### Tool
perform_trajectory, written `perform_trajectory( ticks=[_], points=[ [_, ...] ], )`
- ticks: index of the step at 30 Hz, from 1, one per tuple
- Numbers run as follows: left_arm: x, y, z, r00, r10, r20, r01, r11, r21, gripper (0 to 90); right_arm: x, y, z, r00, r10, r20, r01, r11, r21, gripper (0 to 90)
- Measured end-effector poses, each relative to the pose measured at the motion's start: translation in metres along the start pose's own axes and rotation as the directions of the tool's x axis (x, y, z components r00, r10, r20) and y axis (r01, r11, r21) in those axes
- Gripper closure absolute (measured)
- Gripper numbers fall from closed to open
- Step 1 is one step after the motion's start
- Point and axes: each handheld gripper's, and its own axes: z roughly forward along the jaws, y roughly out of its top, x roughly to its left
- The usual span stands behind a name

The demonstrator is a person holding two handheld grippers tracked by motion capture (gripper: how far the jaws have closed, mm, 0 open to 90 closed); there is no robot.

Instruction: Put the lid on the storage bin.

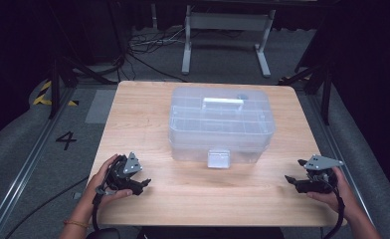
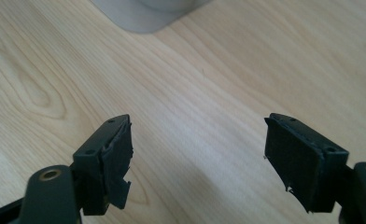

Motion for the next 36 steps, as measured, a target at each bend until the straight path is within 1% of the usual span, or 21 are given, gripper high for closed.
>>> perform_trajectory(
  ticks=[2,3,4,5,7,8,10,11,12,13,14,15,17,24,36],
  points=[
    [0.0,-0.007,0.001,0.9996,-0.028,0.01,0.028,0.9996,-0.002,17.9,-0.002,-0.011,0.001,0.9994,0.034,-0.001,-0.034,0.999,0.007,23.0],
    [0.0,-0.009,0.001,0.9991,-0.039,0.019,0.039,0.9992,-0.005,17.8,-0.003,-0.016,0.001,0.9986,0.053,-0.005,-0.053,0.999,0.001,22.9],
    [0.0,-0.011,0.002,0.9987,-0.044,0.028,0.044,0.999,-0.004,17.6,-0.004,-0.019,0.001,0.9971,0.076,-0.008,-0.076,0.997,-0.001,22.8],
    [-0.001,-0.015,0.003,0.9985,-0.048,0.026,0.048,0.9989,0.001,17.4,-0.005,-0.023,0.002,0.9955,0.094,-0.013,-0.094,0.996,-0.002,22.6],
    [-0.001,-0.019,0.004,0.9974,-0.063,0.034,0.063,0.998,-0.002,17.3,-0.007,-0.033,0.003,0.9922,0.124,0.003,-0.124,0.992,-0.006,22.4],
    [0.0,-0.022,0.004,0.9958,-0.081,0.042,0.082,0.9966,-0.011,17.0,-0.008,-0.035,0.003,0.9909,0.135,0.006,-0.135,0.991,-0.012,22.4],
    [0.0,-0.027,0.004,0.9921,-0.11,0.061,0.112,0.9933,-0.03,17.0,-0.01,-0.043,0.003,0.984,0.178,0.004,-0.178,0.984,-0.027,22.4],
    [0.0,-0.027,0.004,0.9921,-0.11,0.061,0.112,0.9933,-0.03,17.0,-0.012,-0.045,0.003,0.9806,0.196,0.001,-0.196,0.98,-0.034,22.4],
    [0.001,-0.03,0.004,0.989,-0.129,0.072,0.132,0.9903,-0.042,17.0,-0.012,-0.045,0.003,0.9806,0.196,0.001,-0.196,0.98,-0.034,22.4],
    [0.001,-0.034,0.004,0.9843,-0.153,0.089,0.158,0.986,-0.055,16.9,-0.013,-0.049,0.003,0.9772,0.212,0.007,-0.212,0.977,-0.037,21.2],
    [0.001,-0.037,0.004,0.9857,-0.145,0.085,0.152,0.9857,-0.074,16.5,-0.014,-0.052,0.003,0.9732,0.23,0.007,-0.229,0.972,-0.052,20.5],
    [0.001,-0.038,0.004,0.9847,-0.151,0.088,0.158,0.9845,-0.077,16.2,-0.015,-0.054,0.004,0.9685,0.249,-0.001,-0.249,0.966,-0.064,20.4],
    [0.0,-0.038,0.003,0.9847,-0.155,0.078,0.161,0.9838,-0.078,15.8,-0.017,-0.055,0.004,0.9625,0.271,-0.012,-0.271,0.961,-0.059,18.7],
    [-0.001,-0.038,0.003,0.983,-0.172,0.065,0.177,0.9814,-0.075,15.1,-0.018,-0.055,0.005,0.9617,0.274,-0.015,-0.274,0.96,-0.057,17.8],
    [-0.001,-0.038,0.003,0.982,-0.18,0.058,0.184,0.9804,-0.071,14.0,-0.018,-0.055,0.006,0.9609,0.277,-0.012,-0.277,0.959,-0.053,16.5]
  ],
)
